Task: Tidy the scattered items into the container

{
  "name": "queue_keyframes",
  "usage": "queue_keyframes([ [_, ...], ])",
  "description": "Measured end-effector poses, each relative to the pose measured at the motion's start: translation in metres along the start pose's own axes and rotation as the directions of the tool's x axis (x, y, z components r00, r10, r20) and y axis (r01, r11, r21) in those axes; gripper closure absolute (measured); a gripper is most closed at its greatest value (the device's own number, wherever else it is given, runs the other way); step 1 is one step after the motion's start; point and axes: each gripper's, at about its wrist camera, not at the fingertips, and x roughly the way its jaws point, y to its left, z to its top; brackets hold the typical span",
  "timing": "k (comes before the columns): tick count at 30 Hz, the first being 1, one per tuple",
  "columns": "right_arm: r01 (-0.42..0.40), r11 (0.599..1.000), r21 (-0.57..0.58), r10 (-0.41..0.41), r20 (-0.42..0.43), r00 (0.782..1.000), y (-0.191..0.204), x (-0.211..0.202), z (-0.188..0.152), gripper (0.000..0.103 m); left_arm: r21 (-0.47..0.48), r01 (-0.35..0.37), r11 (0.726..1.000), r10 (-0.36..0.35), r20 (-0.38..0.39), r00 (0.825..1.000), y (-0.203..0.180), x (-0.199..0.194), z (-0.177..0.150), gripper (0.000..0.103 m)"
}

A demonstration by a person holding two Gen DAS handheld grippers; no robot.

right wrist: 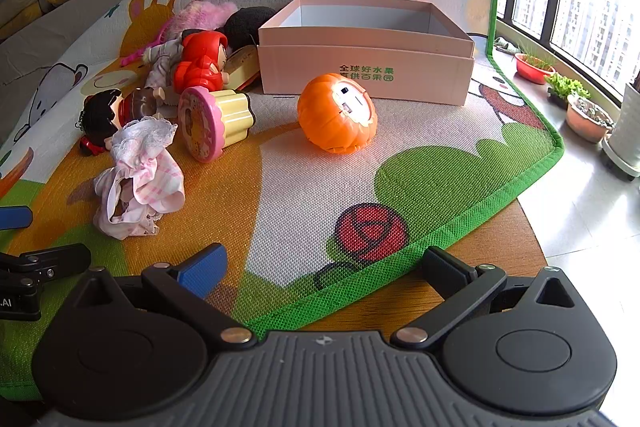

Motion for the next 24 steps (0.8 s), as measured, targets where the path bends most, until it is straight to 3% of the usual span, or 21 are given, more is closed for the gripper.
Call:
queue_keyframes([
  [24, -0.002, 1.000, 0.002, 0.002, 0.007, 1.000, -0.0010, -0.0004, -0.0013, 0.000, 0.007, 0.004, 1.000, -0.004, 0.013, 1.000, 0.0008, -0.0008, -0.0011, 0.000],
])
